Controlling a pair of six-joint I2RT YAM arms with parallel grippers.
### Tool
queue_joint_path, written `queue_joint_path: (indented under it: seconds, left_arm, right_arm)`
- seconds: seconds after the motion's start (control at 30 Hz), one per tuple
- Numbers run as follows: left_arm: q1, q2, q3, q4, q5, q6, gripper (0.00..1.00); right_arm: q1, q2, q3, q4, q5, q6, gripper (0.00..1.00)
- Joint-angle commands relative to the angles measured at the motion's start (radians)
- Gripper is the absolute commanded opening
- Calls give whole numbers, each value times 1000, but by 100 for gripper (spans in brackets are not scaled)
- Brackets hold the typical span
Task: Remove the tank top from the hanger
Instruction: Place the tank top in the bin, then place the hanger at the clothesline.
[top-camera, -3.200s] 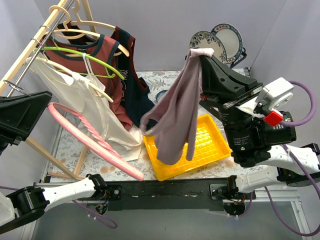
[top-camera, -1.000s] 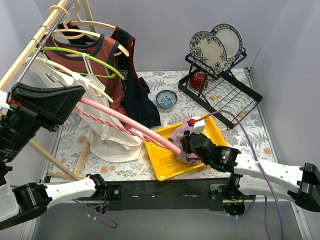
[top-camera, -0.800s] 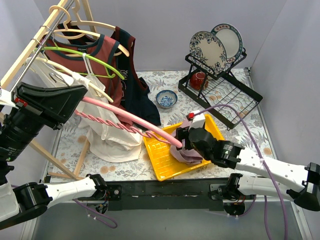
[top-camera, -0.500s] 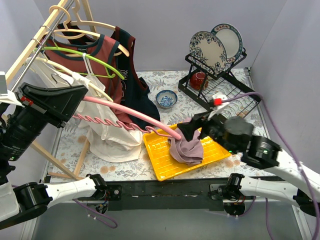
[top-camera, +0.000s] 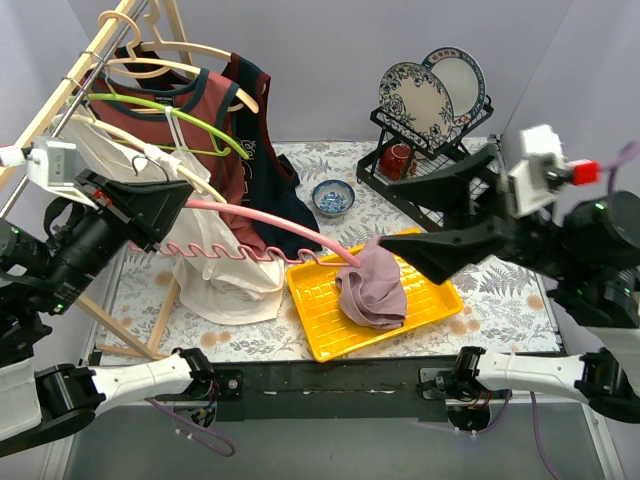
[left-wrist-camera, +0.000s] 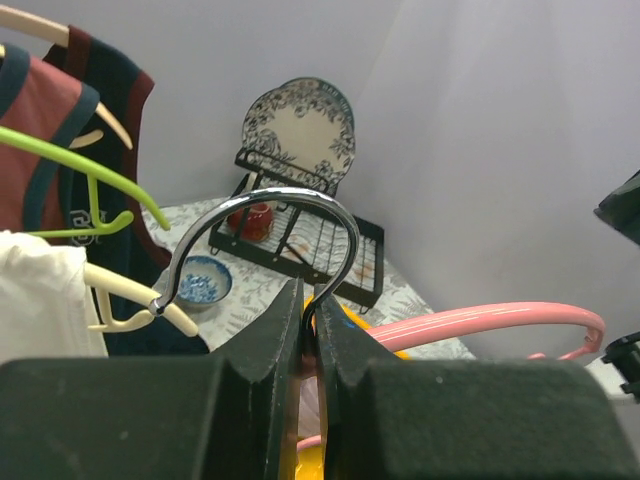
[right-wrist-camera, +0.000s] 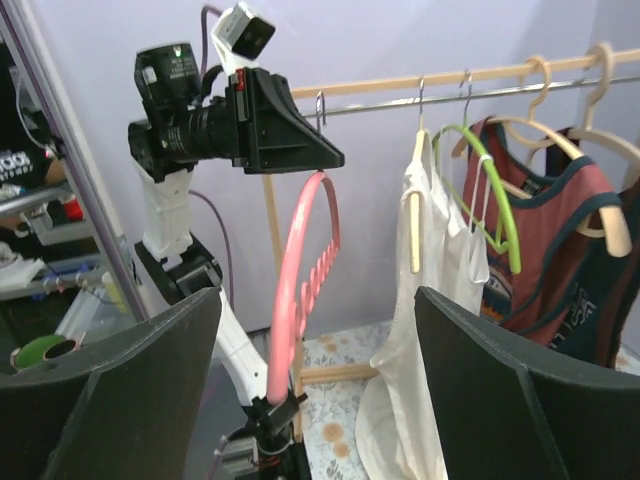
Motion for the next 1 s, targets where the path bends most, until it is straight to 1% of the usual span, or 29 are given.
queue_joint_path:
  seconds: [0.0,0.07,0.2,0.3,0.33,0.4,0.43,0.5,0.53,0.57,0.6,0.63,0.8,0.83,0.87,0.93,0.97]
  left_arm:
    - [1,27,-29,-42,-58,17,0]
    - [-1,34,-35,-58,-71,17,0]
    - [1,33,-34,-56,-95,22,0]
    - [1,27,-35,-50,-101,20,0]
    - [-1,25,-35,-50,-103,20,0]
    - [-1,24,-32,-55,-111,22,0]
    - [1,24,-31,-56,-112,24,0]
    - [1,25,-29,-64,-117,22,0]
    - [1,27,-25,-66,-118,20,0]
    - [-1,27,-21,-67,-118,20,0]
    - [-1,28,-23,-67,-117,19,0]
    - [1,30,-18,-67,-115,19,0]
    - [1,34,15,-50,-94,8,0]
    - [-1,33,23,-41,-79,7,17]
    - [-1,28,35,-32,-69,7,29]
    - [1,17,48,-6,-37,-3,64]
    - [1,13,58,5,-25,-10,71]
  right_arm:
    - [-4,199,114,-92,-66,15,84]
    - [-3,234,156,-133,-63,7,82]
    - [-3,285,144,-181,-37,-4,77]
    - [-3,287,110,-200,-17,-13,68]
    - [0,284,98,-198,-17,-16,62]
    - [-1,265,75,-186,-12,-19,54]
    - [-1,257,49,-181,-9,-22,47]
    - [-1,233,26,-172,8,-28,40]
    - [-1,222,3,-161,12,-31,31]
    - [-1,213,-14,-149,15,-36,26]
    - [-1,195,-30,-135,14,-36,18]
    - [-1,187,-60,-102,12,-39,2]
    - [0,168,-108,-31,-49,-41,1]
    - [2,170,-108,-26,-53,-42,1]
    - [3,170,-110,-26,-50,-41,1]
    - [3,167,-113,-23,-46,-40,1]
    - [3,165,-116,-14,-49,-39,1]
